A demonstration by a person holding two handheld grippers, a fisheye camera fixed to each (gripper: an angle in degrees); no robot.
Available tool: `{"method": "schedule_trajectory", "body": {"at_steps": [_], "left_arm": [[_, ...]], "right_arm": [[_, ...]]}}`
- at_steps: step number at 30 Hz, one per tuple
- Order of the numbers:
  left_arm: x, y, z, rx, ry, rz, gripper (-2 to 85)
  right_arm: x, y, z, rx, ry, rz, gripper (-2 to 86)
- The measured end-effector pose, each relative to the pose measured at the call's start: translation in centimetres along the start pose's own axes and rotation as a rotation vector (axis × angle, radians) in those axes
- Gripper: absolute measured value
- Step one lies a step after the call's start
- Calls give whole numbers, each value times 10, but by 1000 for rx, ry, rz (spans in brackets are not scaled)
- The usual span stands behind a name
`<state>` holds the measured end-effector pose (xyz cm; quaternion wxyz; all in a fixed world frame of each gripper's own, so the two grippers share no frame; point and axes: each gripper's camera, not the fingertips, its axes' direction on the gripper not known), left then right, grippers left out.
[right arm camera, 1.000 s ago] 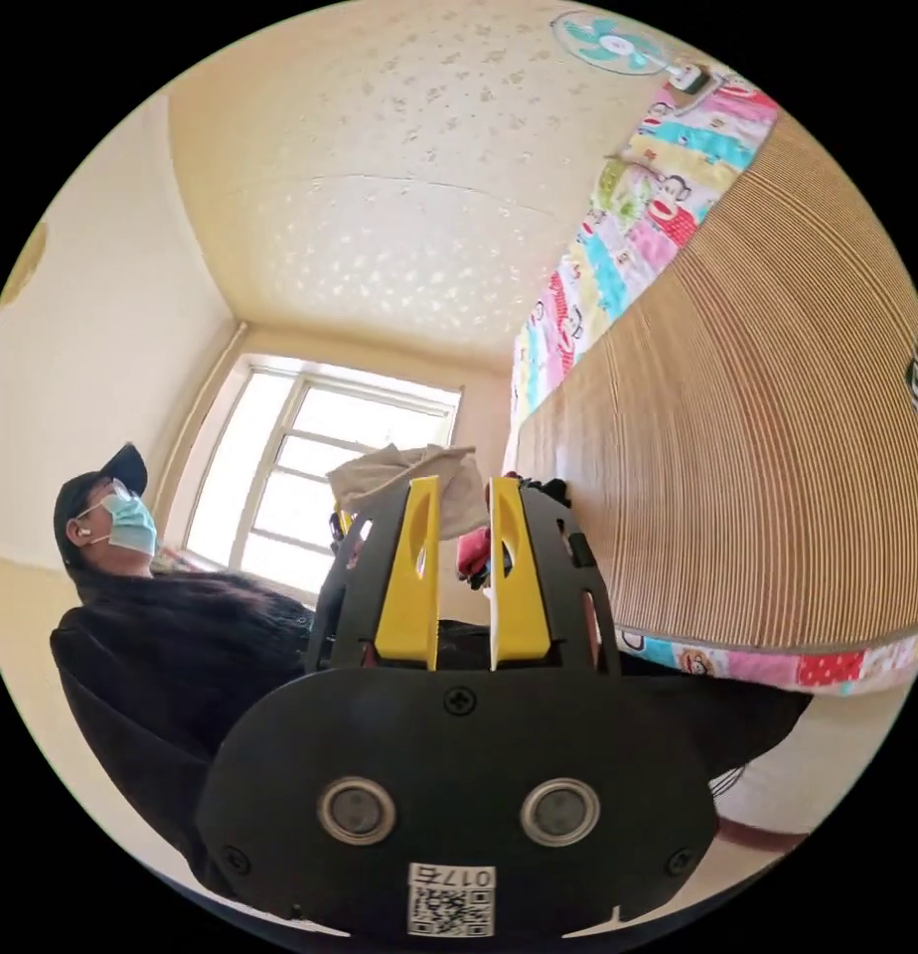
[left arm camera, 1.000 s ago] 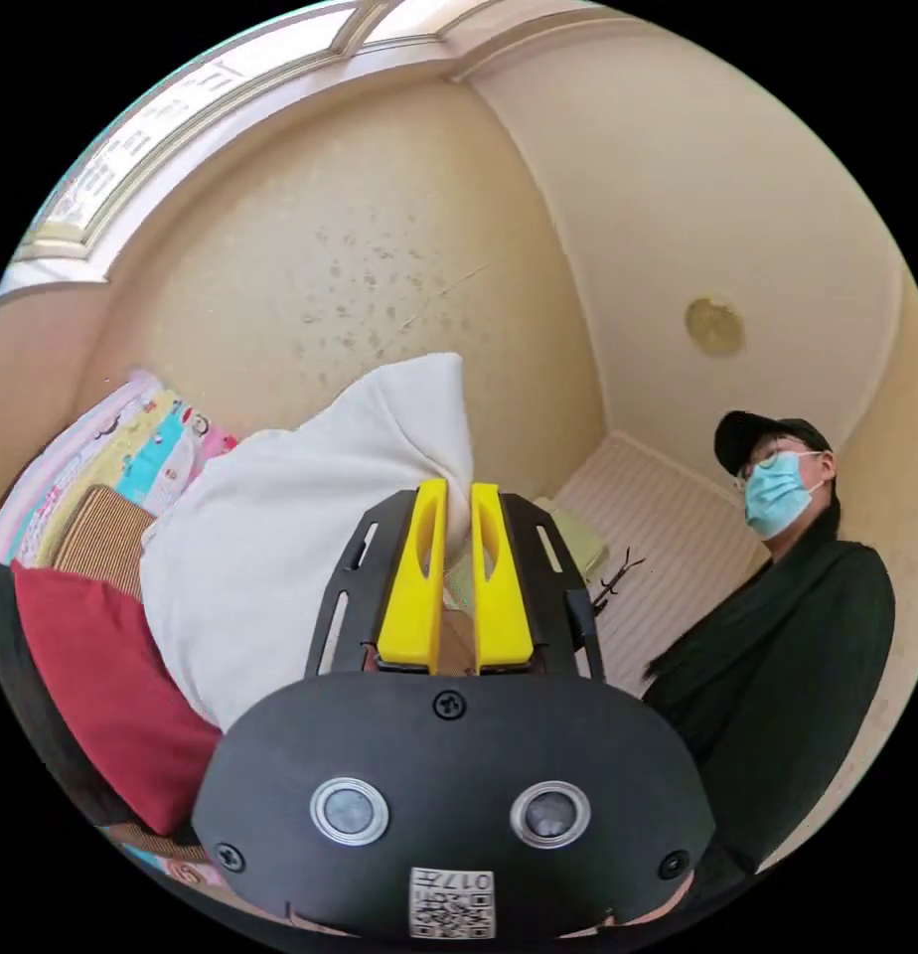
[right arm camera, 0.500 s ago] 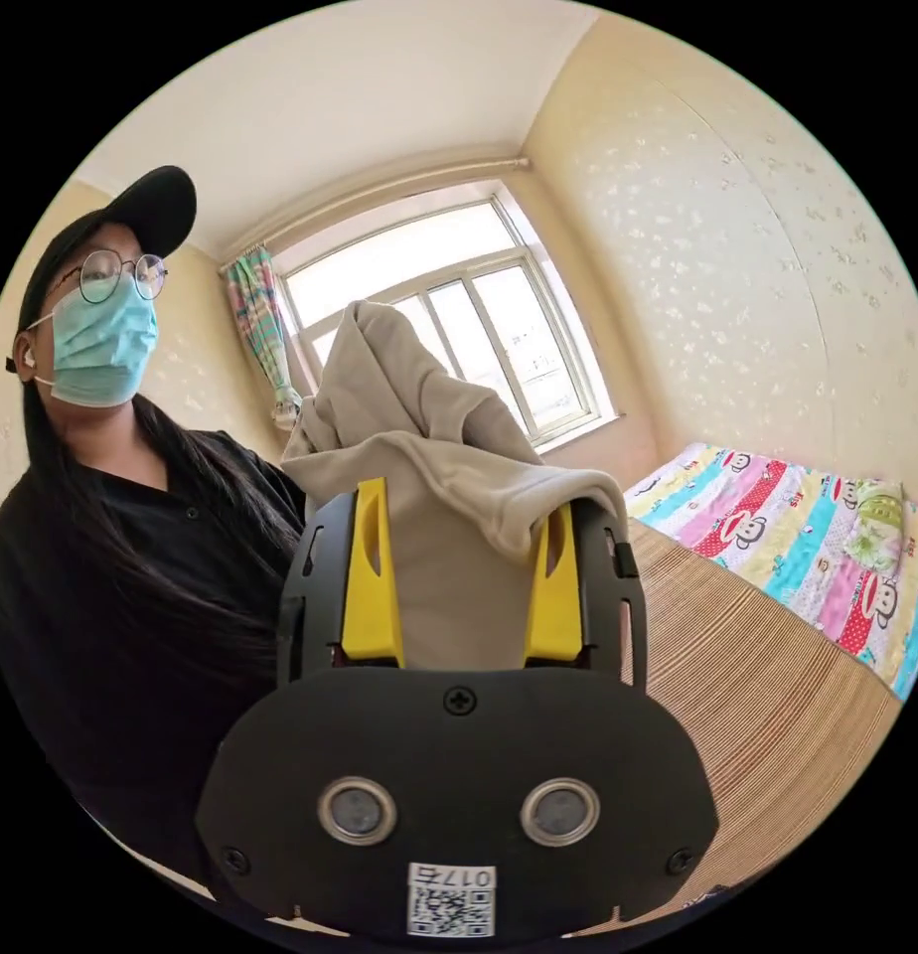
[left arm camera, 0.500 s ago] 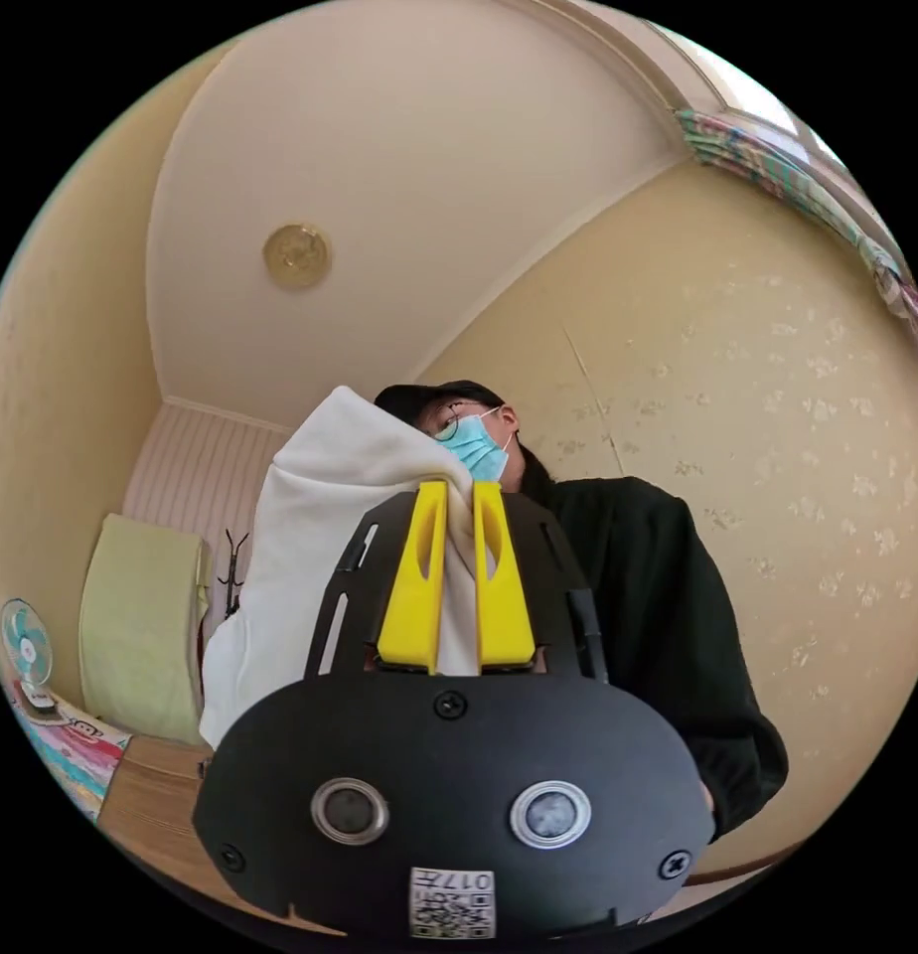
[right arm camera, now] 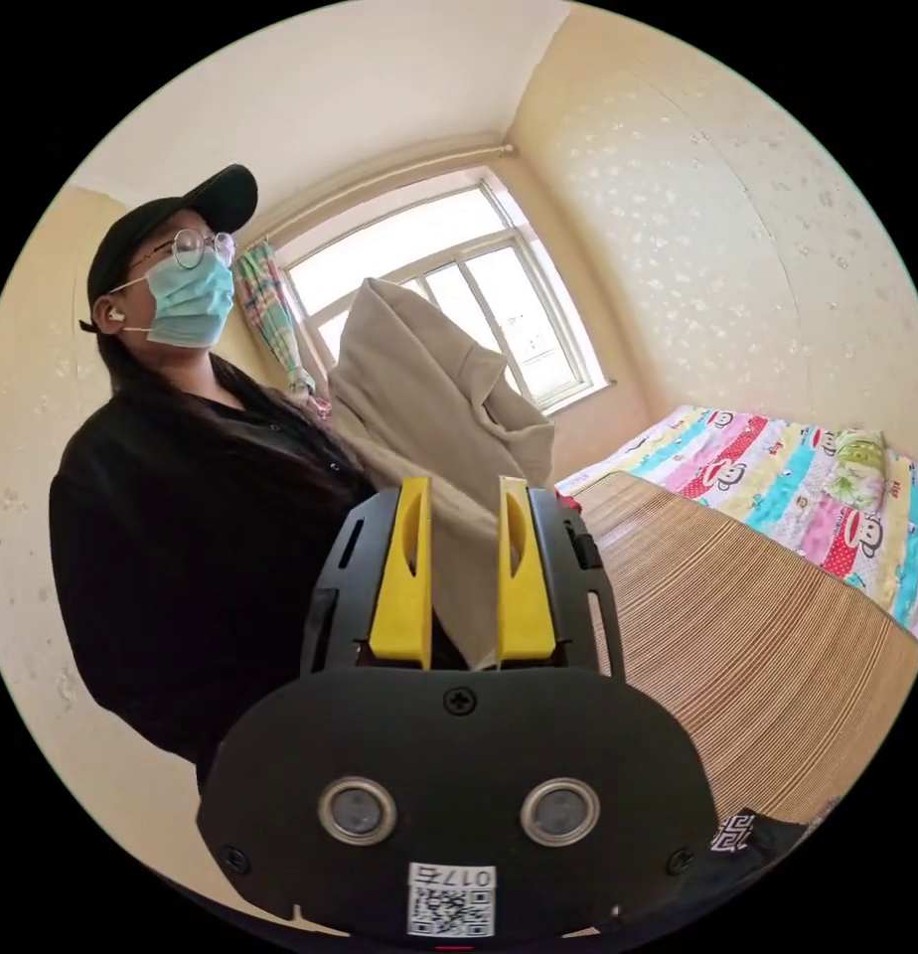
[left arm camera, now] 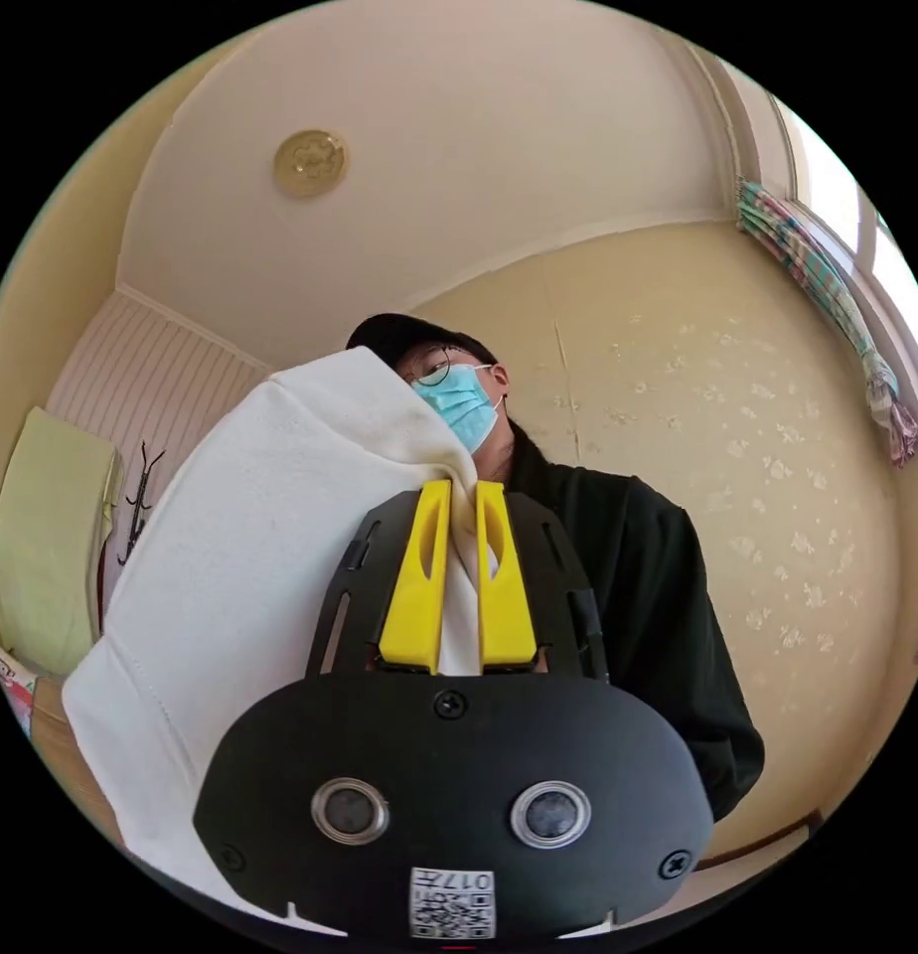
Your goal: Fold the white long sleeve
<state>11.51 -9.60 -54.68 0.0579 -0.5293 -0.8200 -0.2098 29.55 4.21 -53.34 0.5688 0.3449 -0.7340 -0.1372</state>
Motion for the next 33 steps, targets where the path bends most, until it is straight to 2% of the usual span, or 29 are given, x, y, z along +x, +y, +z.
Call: {"method": "schedule_trajectory", "body": {"at_steps": [3,5,7,9,10,11,14,18,20,23,28,30,32,33], "left_arm": [[-40,34,13,47,123,-70,51],[-61,50,21,29,166,-136,51],[-68,59,24,-7,125,-183,51],[-52,61,16,-56,-6,-195,51],[-46,62,13,-76,-58,-205,51],[-32,63,5,-118,-190,-243,51],[1,72,-6,-245,-529,-369,51],[9,93,-1,-418,-1039,-642,65],[4,96,-3,-387,-1143,-702,95],[-7,90,0,-286,-1217,-704,150],[-79,80,53,-387,-1334,-632,169],[-106,78,64,-395,-1494,-628,90],[-111,70,71,-367,-1441,-548,15],[-108,60,75,-340,-1426,-477,5]], "right_arm": [[57,-15,65,-23,-168,144,132],[110,-9,119,59,-449,250,129],[133,-4,141,159,-662,274,90],[137,-4,138,262,-708,247,51],[136,-7,124,343,-705,221,37],[132,-14,108,367,-624,212,29],[101,-44,74,385,-367,120,21],[70,-84,73,387,-227,29,17],[55,-108,88,347,-138,-23,17],[46,-130,108,310,-107,-90,17],[44,-156,132,299,-166,-148,17],[45,-161,132,322,-185,-162,18],[52,-163,124,354,-147,-132,21],[53,-161,120,361,-127,-123,22]]}}
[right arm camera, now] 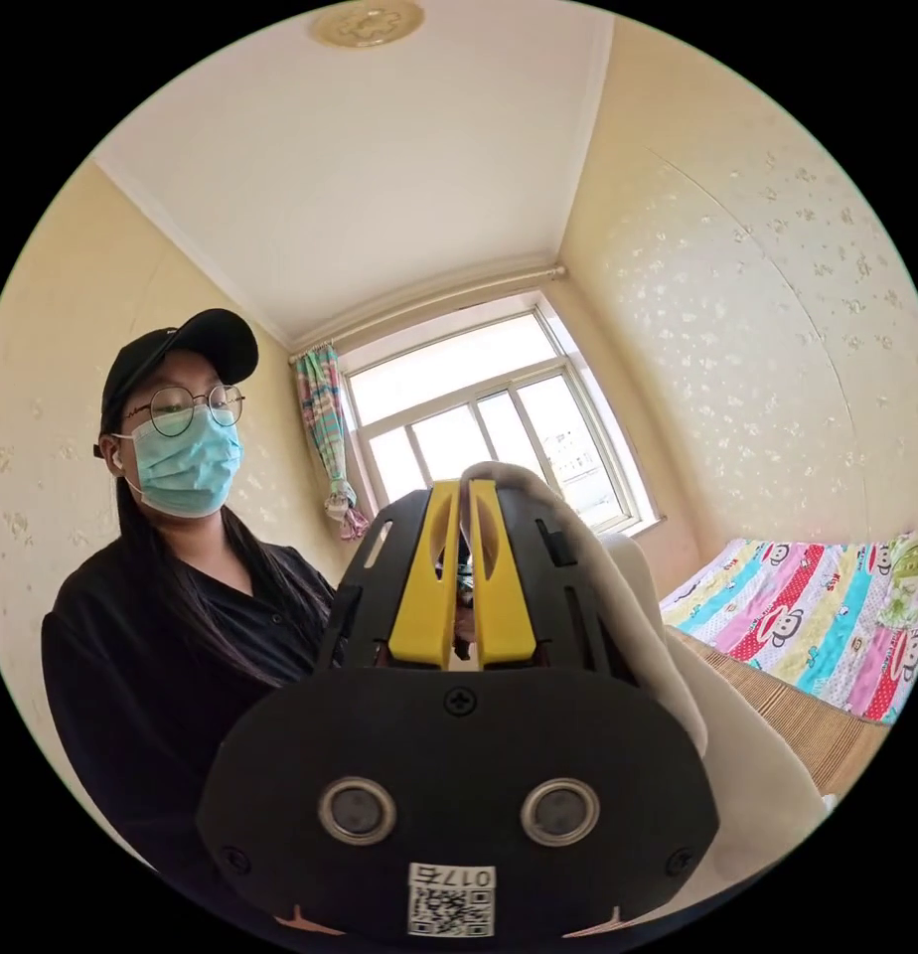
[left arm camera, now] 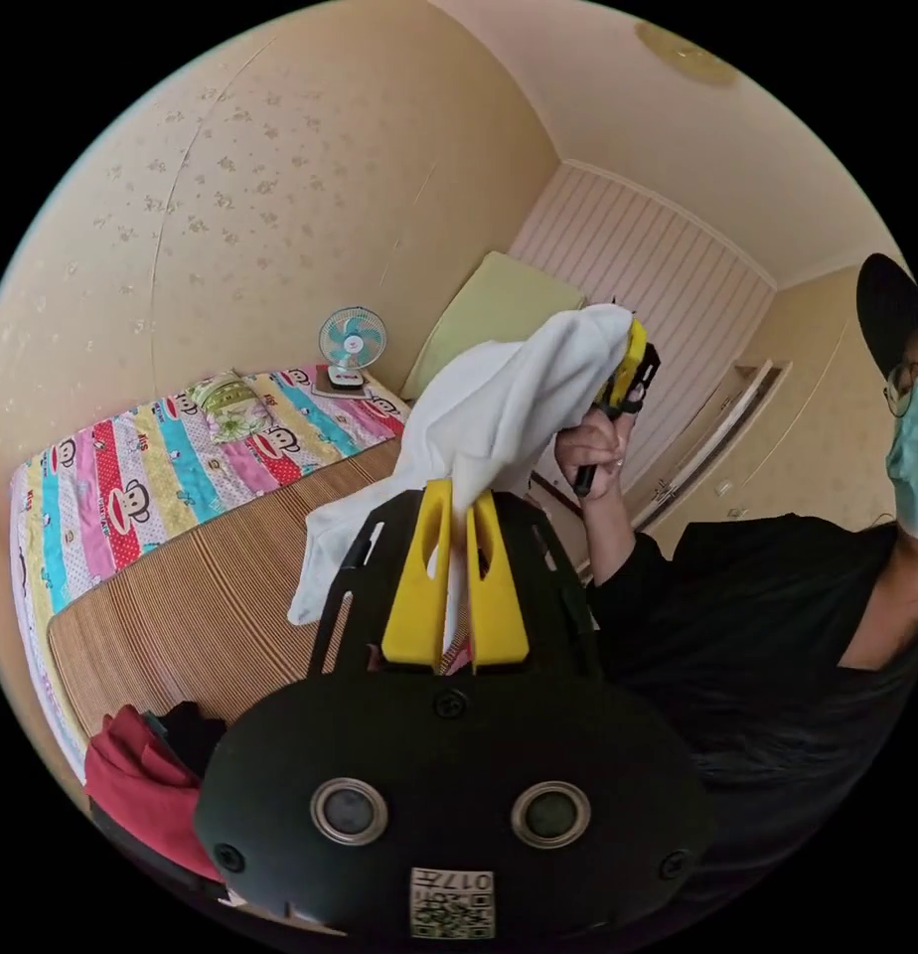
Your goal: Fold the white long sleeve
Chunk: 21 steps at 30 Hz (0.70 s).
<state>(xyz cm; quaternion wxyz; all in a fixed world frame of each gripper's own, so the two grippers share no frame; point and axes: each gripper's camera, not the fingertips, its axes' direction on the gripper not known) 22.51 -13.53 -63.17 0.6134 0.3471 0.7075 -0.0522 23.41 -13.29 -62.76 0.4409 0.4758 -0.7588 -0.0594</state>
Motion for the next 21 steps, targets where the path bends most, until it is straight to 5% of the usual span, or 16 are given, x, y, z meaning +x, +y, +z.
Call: {"method": "schedule_trajectory", "body": {"at_steps": [7,12,18,21], "left_arm": [[4,-64,-23,144,174,110,-7],[14,-109,-46,144,256,171,-8],[18,-147,-125,236,334,236,-7],[9,-158,-174,281,317,246,-6]], "right_arm": [[5,59,-67,-42,335,126,42],[21,155,-89,-11,235,320,105],[62,230,-13,-197,263,496,197],[88,208,30,-343,225,490,85]]}}
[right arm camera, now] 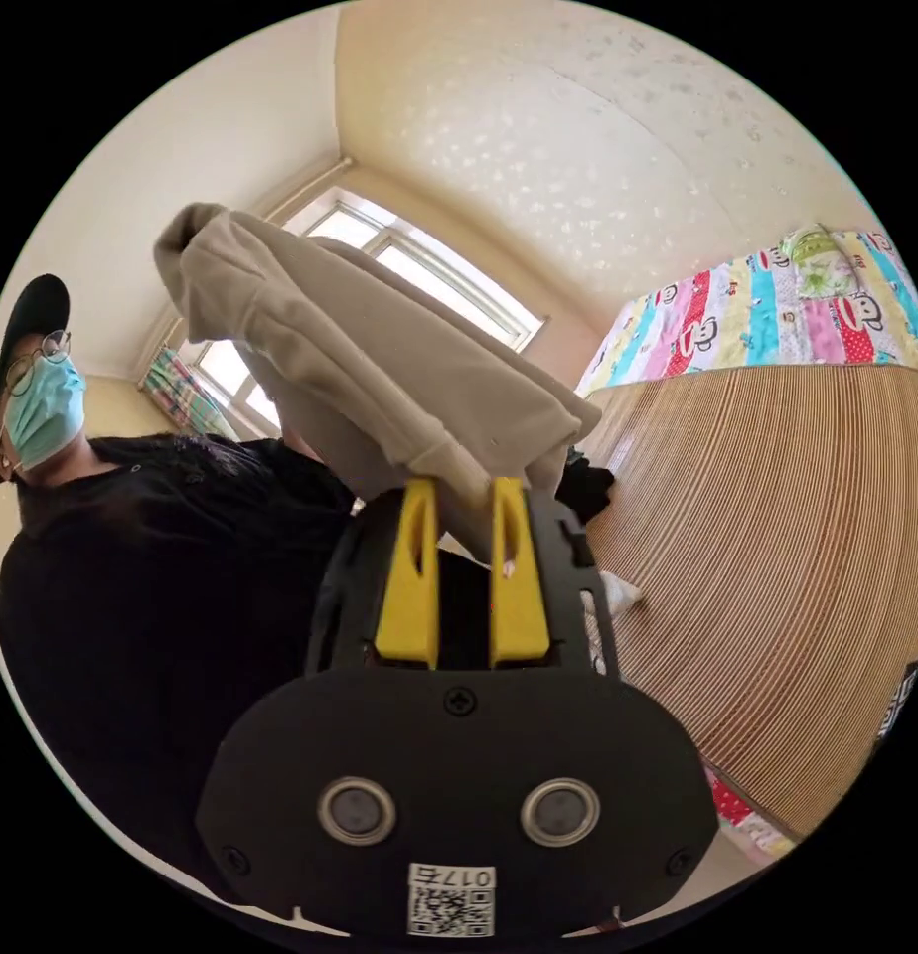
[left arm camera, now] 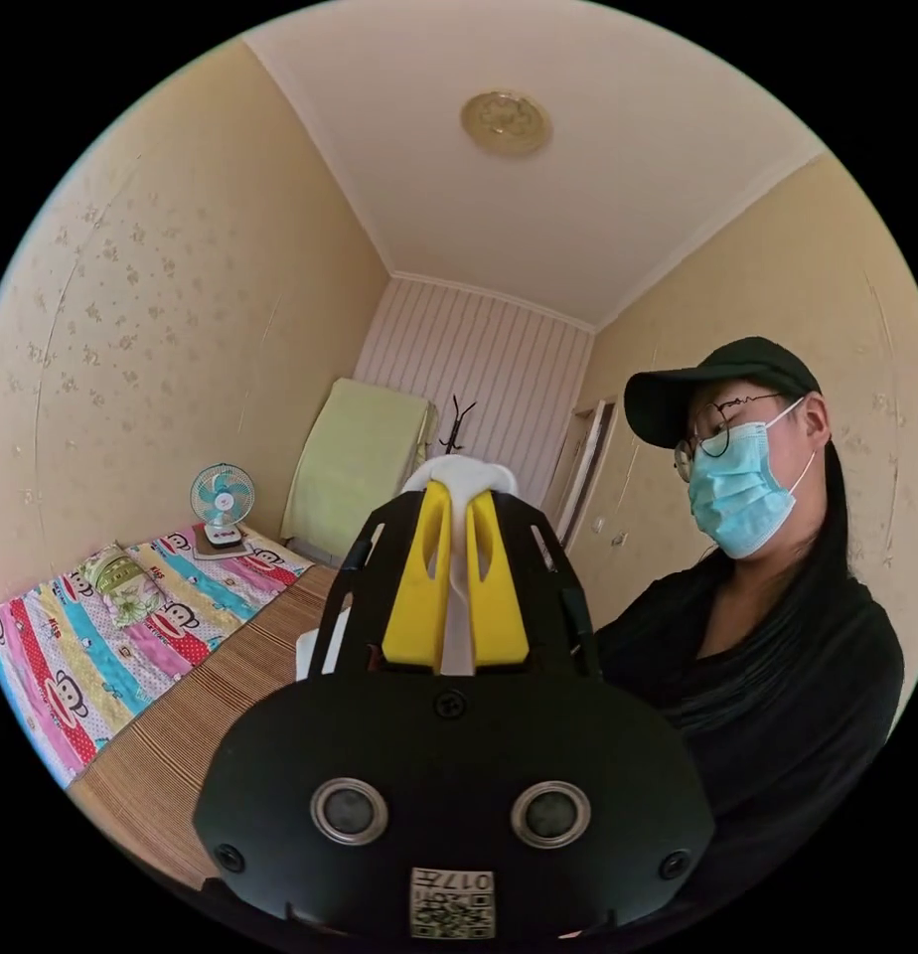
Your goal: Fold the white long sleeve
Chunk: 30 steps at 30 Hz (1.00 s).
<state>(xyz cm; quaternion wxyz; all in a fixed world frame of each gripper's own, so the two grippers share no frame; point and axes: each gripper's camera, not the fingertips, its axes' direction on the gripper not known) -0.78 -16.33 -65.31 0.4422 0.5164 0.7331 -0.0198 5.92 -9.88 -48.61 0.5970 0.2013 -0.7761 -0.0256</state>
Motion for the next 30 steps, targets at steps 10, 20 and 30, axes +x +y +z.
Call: {"method": "schedule_trajectory", "body": {"at_steps": [10,20,30], "left_arm": [[-35,47,-164,-32,-134,-409,-7],[-70,-63,-178,-102,-240,-581,-4],[-517,-93,-146,-271,-700,-1006,45]], "right_arm": [[-99,-26,-199,403,183,-329,25],[-205,-127,-296,338,520,-504,26],[199,-342,-215,-172,823,132,29]]}}
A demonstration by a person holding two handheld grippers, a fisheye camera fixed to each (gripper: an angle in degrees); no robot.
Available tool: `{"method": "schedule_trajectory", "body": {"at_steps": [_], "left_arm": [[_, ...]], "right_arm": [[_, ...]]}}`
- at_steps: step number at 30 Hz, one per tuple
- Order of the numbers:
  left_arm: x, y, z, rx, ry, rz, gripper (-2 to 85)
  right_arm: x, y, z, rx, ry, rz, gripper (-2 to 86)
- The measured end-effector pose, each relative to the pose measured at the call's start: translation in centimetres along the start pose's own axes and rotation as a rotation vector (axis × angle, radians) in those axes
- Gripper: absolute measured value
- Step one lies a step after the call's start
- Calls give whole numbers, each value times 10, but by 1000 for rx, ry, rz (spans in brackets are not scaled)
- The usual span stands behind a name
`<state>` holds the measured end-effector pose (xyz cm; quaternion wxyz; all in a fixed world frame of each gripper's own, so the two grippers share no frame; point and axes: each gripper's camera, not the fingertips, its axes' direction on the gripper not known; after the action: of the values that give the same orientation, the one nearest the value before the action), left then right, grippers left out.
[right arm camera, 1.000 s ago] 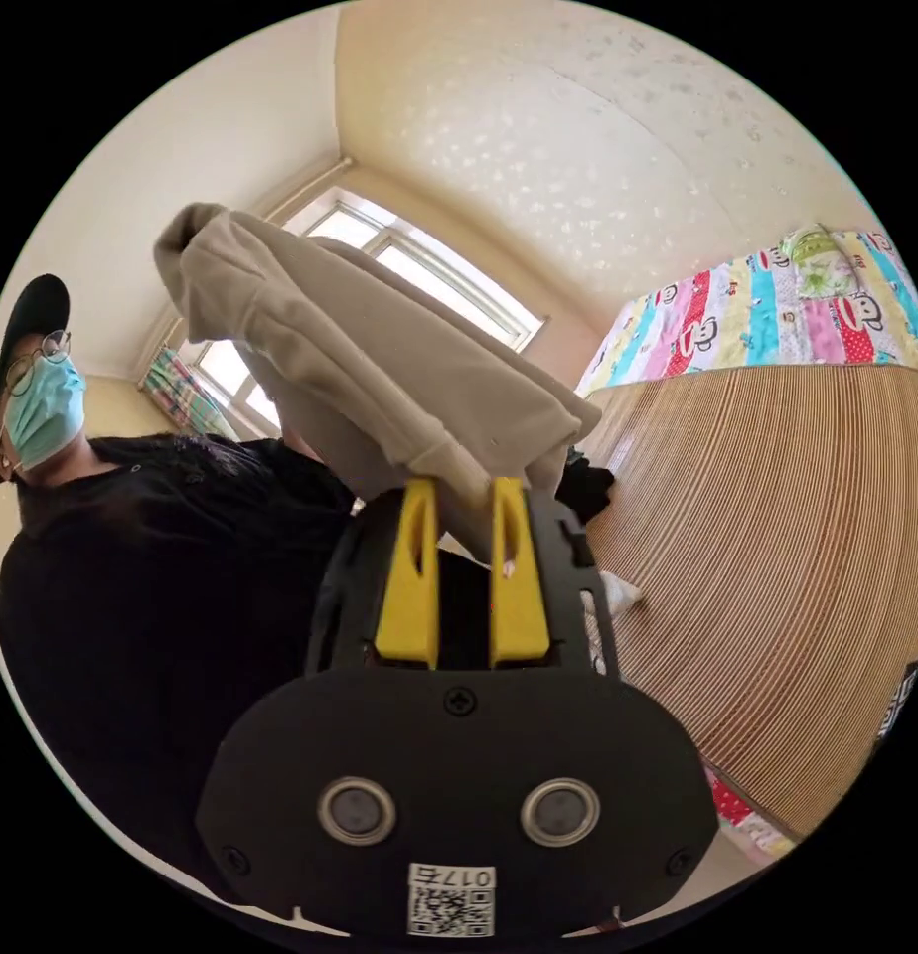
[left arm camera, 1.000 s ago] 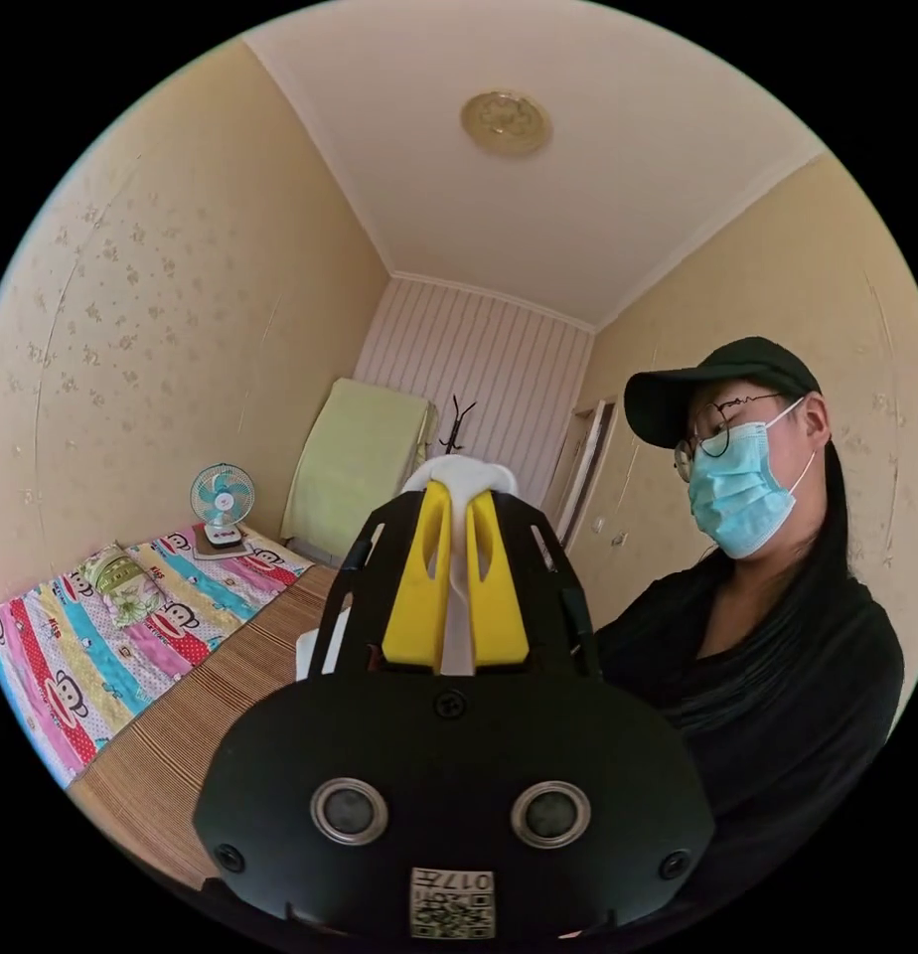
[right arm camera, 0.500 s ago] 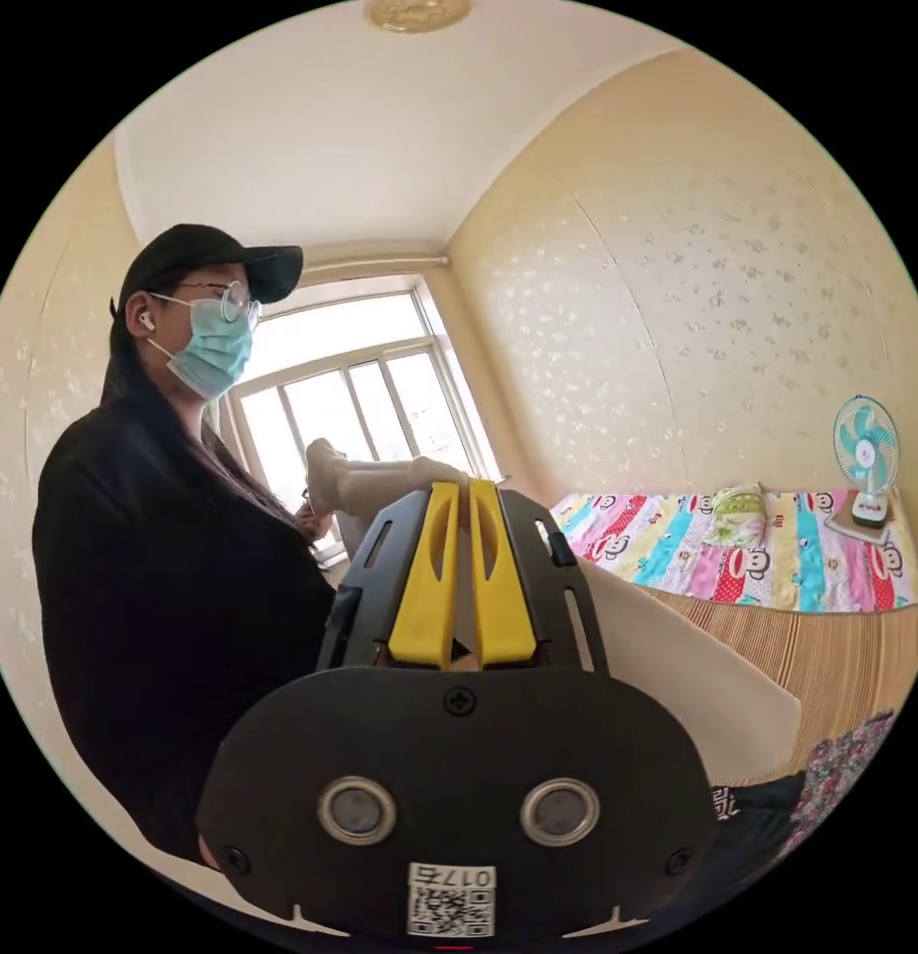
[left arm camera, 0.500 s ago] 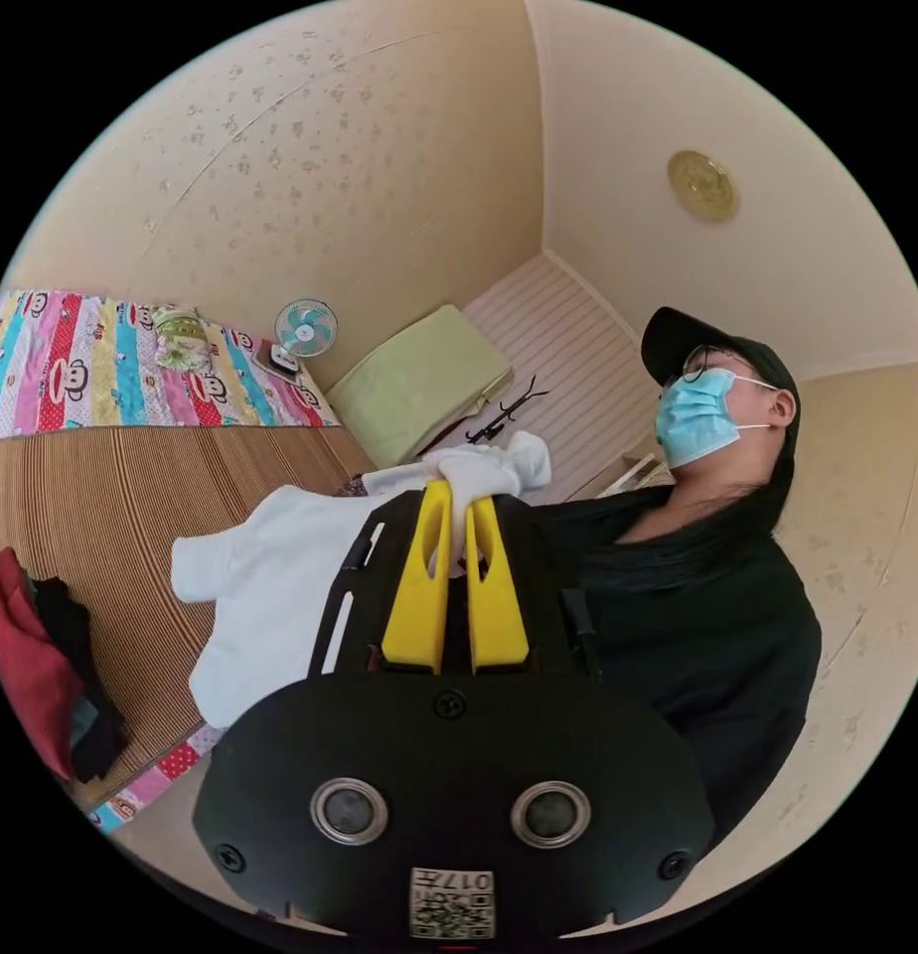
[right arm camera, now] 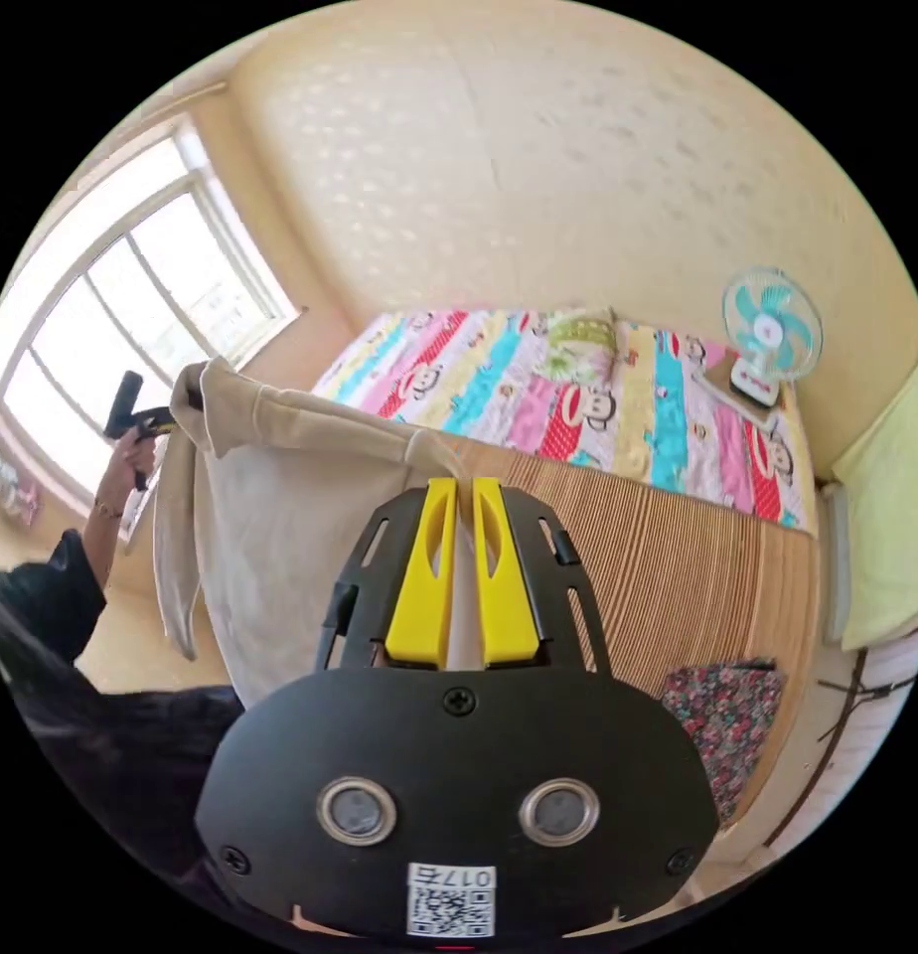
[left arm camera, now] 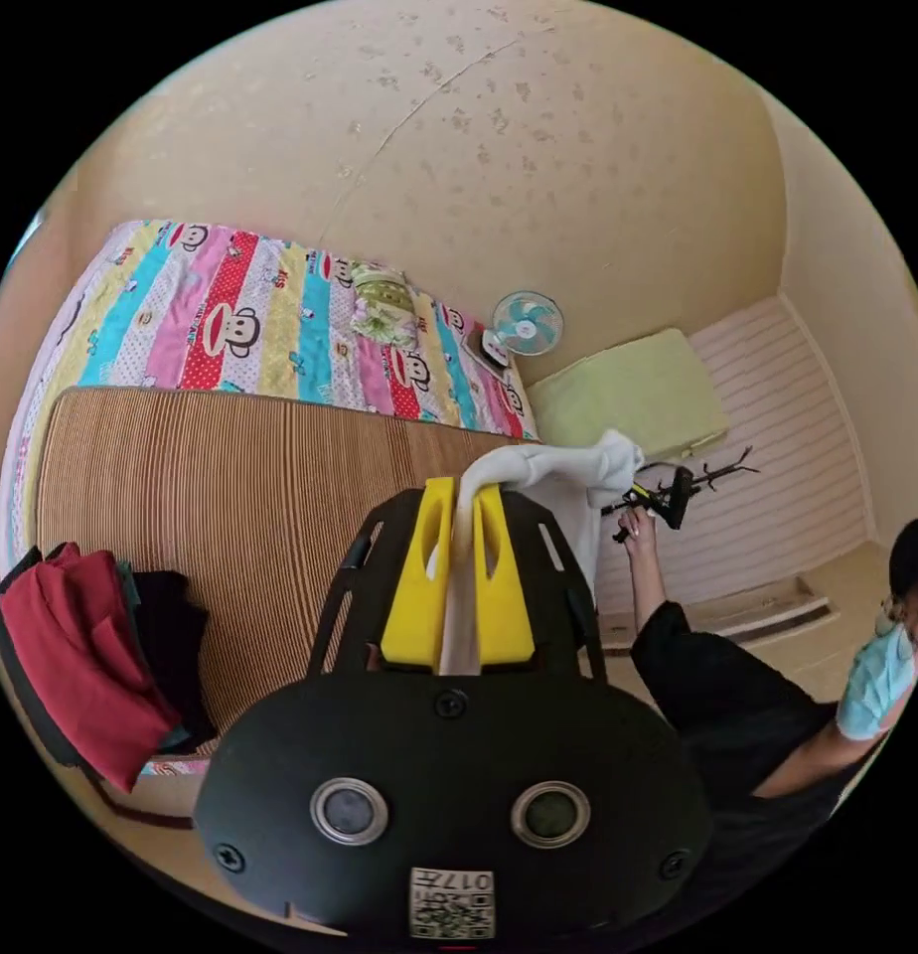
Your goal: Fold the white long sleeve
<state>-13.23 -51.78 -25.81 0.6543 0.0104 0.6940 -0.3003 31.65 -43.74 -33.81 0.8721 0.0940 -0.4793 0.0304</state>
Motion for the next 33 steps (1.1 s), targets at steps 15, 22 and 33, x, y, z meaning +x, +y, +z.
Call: {"method": "schedule_trajectory", "body": {"at_steps": [15,22,33], "left_arm": [[-221,135,172,-381,-489,-272,112],[-250,82,-23,-53,-645,-433,66],[-278,69,42,-483,-341,-255,107]], "right_arm": [[30,291,256,-586,-13,113,51],[71,312,171,-599,16,173,19],[126,291,126,-555,3,321,68]]}}
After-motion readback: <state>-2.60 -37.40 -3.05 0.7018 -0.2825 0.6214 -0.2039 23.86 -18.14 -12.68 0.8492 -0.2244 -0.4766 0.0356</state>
